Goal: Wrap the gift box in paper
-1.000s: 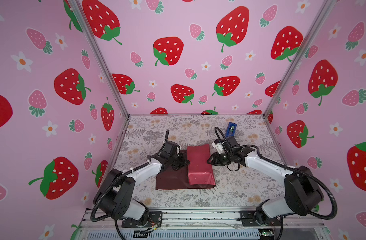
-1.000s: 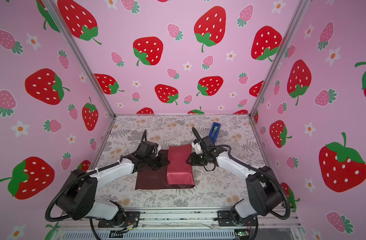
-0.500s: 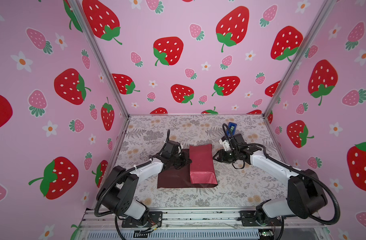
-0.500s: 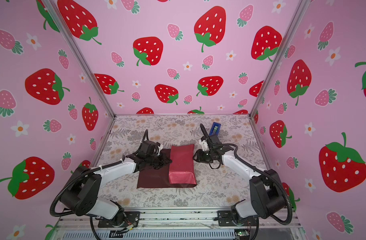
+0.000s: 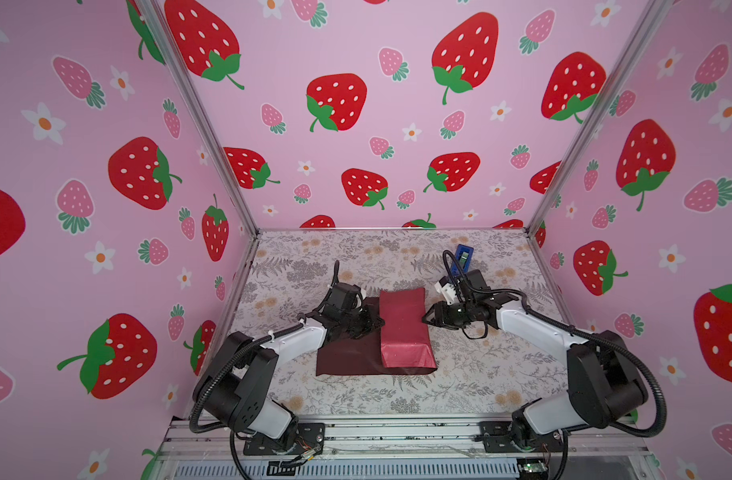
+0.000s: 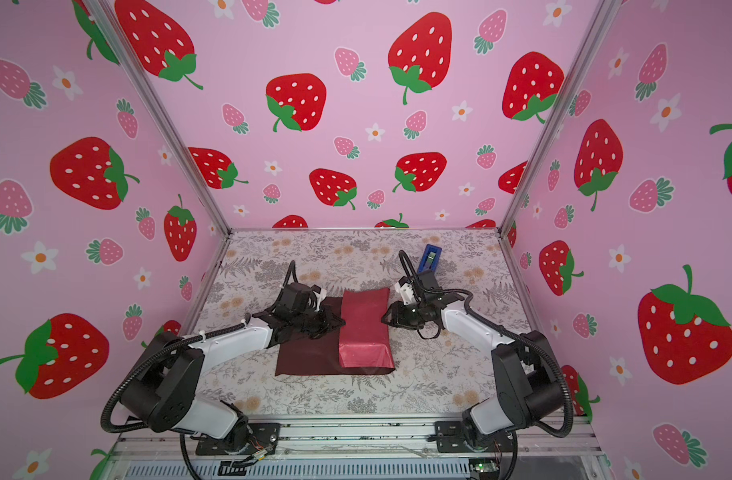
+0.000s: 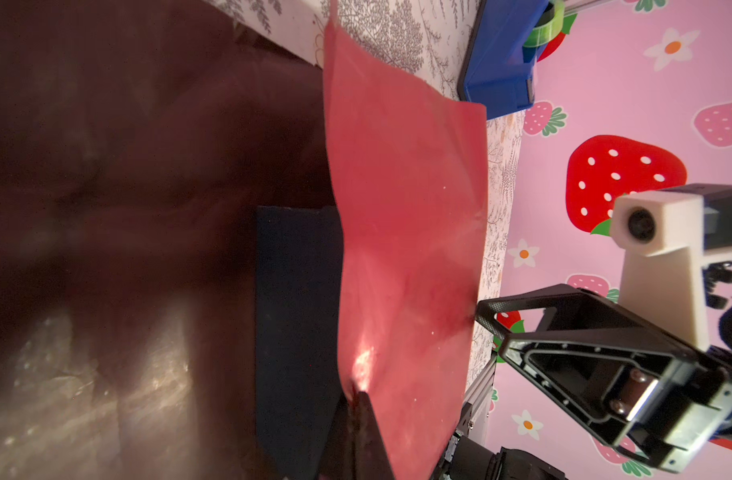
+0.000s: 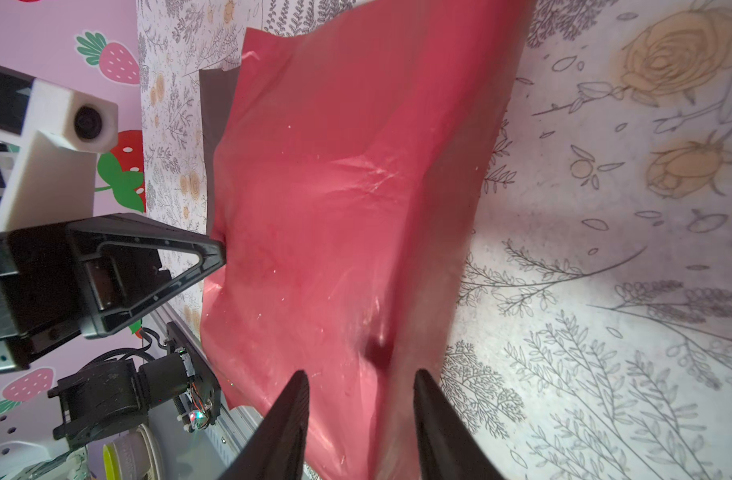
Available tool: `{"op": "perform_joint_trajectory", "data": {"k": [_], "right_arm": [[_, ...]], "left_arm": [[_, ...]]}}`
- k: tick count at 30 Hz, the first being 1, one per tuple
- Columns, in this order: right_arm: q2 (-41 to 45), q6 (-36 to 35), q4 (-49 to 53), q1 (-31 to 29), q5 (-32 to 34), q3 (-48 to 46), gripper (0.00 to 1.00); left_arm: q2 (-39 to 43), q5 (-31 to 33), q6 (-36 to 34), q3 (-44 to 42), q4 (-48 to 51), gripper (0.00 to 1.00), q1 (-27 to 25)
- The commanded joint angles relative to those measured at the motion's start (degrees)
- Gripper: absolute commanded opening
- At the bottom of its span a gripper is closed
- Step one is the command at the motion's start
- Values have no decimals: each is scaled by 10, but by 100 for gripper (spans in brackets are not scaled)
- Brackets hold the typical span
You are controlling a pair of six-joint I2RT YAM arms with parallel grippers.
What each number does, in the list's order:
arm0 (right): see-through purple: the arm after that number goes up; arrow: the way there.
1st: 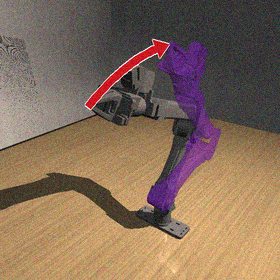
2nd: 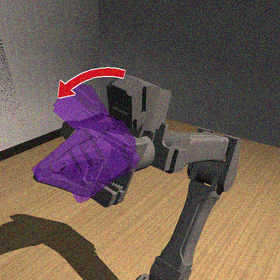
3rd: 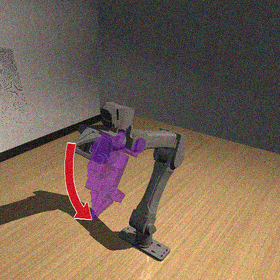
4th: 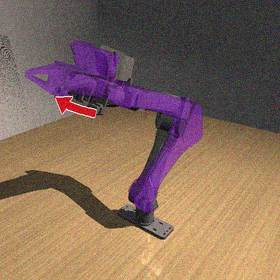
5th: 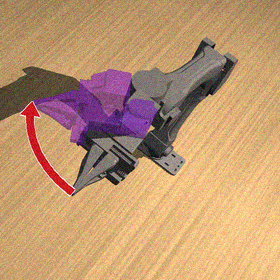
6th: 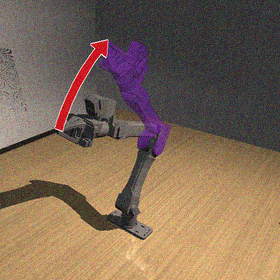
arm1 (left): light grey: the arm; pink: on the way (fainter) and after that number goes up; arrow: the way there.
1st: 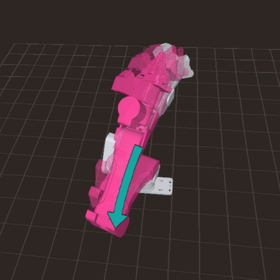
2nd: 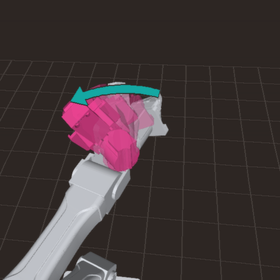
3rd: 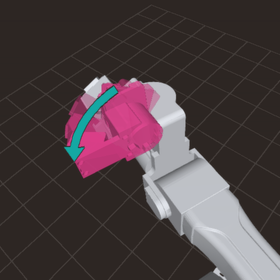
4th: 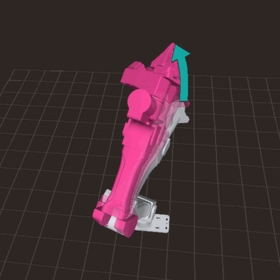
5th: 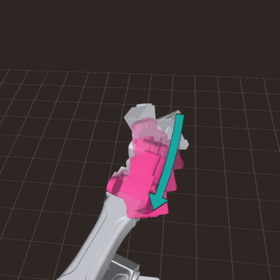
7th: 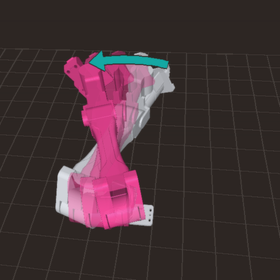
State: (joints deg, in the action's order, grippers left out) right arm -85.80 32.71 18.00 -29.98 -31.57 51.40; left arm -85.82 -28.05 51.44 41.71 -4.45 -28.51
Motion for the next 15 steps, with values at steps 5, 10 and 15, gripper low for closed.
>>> {"op": "perform_joint_trajectory", "data": {"k": [5, 10, 15], "right_arm": [[-6, -7, -9, 1, -12, -6, 43], [-5, -6, -9, 1, -10, -7, 43], [-13, -8, -11, 1, -15, -5, 43]], "left_arm": [[28, 30, -16, 9, 75, 0, -3], [17, 29, -20, 13, 78, 0, -3], [0, 17, -11, 7, 57, 0, -4]]}}
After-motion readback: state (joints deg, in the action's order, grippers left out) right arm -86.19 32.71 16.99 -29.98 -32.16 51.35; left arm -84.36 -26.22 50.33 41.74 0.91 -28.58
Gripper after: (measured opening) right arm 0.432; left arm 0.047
